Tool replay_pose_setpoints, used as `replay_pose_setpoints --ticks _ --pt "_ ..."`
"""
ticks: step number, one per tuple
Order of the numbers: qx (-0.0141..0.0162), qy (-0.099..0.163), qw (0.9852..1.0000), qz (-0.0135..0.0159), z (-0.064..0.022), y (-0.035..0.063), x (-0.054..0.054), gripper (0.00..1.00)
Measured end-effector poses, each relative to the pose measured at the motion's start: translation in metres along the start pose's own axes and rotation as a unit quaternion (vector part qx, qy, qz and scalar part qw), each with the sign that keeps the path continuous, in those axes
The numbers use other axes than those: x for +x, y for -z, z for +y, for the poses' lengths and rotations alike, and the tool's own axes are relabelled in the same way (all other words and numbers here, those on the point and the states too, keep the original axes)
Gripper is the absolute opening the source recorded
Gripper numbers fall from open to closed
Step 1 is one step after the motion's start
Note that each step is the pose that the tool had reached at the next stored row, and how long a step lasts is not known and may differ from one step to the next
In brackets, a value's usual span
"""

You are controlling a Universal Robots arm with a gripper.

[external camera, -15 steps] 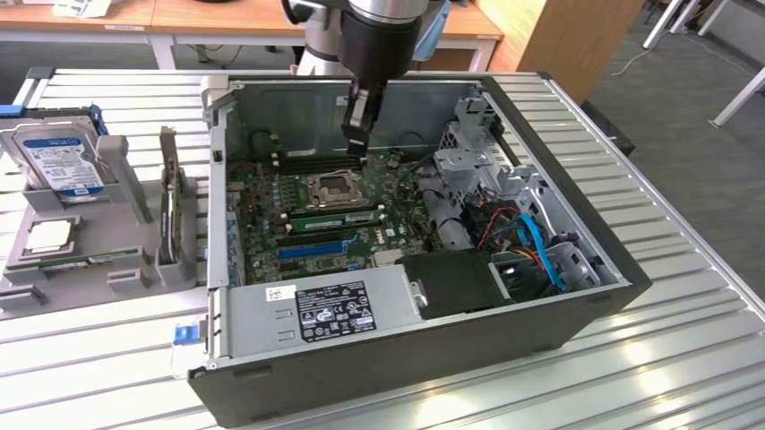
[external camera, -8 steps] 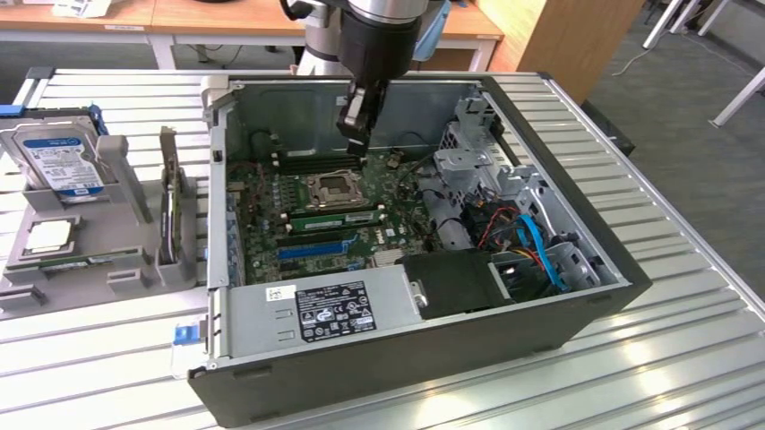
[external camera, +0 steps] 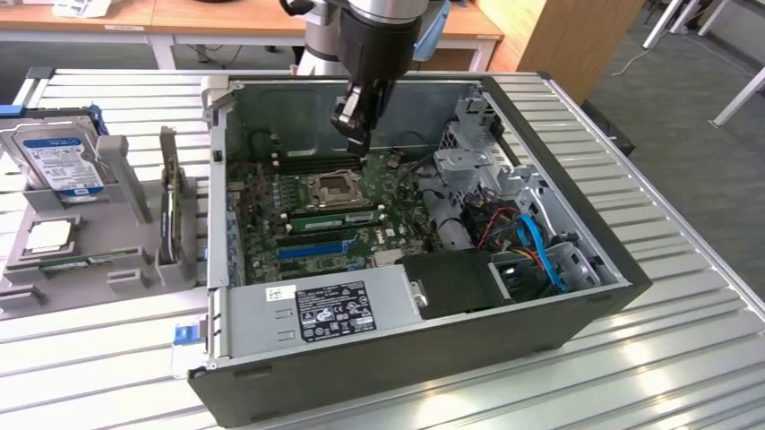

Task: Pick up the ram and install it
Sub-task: 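Press down the ram until it locks into place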

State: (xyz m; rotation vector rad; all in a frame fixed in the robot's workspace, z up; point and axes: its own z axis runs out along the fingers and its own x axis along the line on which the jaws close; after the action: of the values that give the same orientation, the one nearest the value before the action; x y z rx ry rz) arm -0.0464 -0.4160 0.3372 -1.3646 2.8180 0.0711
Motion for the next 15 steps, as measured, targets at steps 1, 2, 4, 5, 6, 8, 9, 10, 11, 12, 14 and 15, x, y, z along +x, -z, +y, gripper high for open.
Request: replay_pose_setpoints --ticks 1,2,4,5,6,8,9,10,11,12,14,15 --pt "0.0002 -0.007 1.0000 -0.0003 0.0000 0.0000 0.0000 0.10" --pt "0.0004 -0.014 0.9999 -0.0005 0.0000 0.0000 0.0000 0.10" --pt "0.0008 -0.027 0.9996 -0.0010 0.0000 0.0000 0.0000 0.10" --pt "0.0010 -0.034 0.9994 -0.0012 0.0000 0.0000 0.0000 0.10" --pt "0.0012 -0.041 0.9991 -0.0015 0.0000 0.0000 0.0000 0.10" --pt "0.0016 -0.055 0.9985 -0.0021 0.0000 -0.0001 0.0000 0.10" --pt "0.0018 -0.062 0.9981 -0.0023 0.0000 -0.0001 0.0000 0.10" --pt "0.0020 -0.069 0.9976 -0.0026 0.0000 -0.0001 0.0000 0.10" --pt "0.0022 -0.076 0.9971 -0.0028 0.0000 -0.0001 0.0000 0.10" --pt "0.0024 -0.083 0.9965 -0.0031 0.0000 -0.0001 0.0000 0.10" --pt "0.0028 -0.098 0.9951 -0.0036 0.0000 -0.0001 0.0000 0.10" --pt "0.0030 -0.105 0.9945 -0.0039 0.0000 -0.0001 0.0000 0.10"
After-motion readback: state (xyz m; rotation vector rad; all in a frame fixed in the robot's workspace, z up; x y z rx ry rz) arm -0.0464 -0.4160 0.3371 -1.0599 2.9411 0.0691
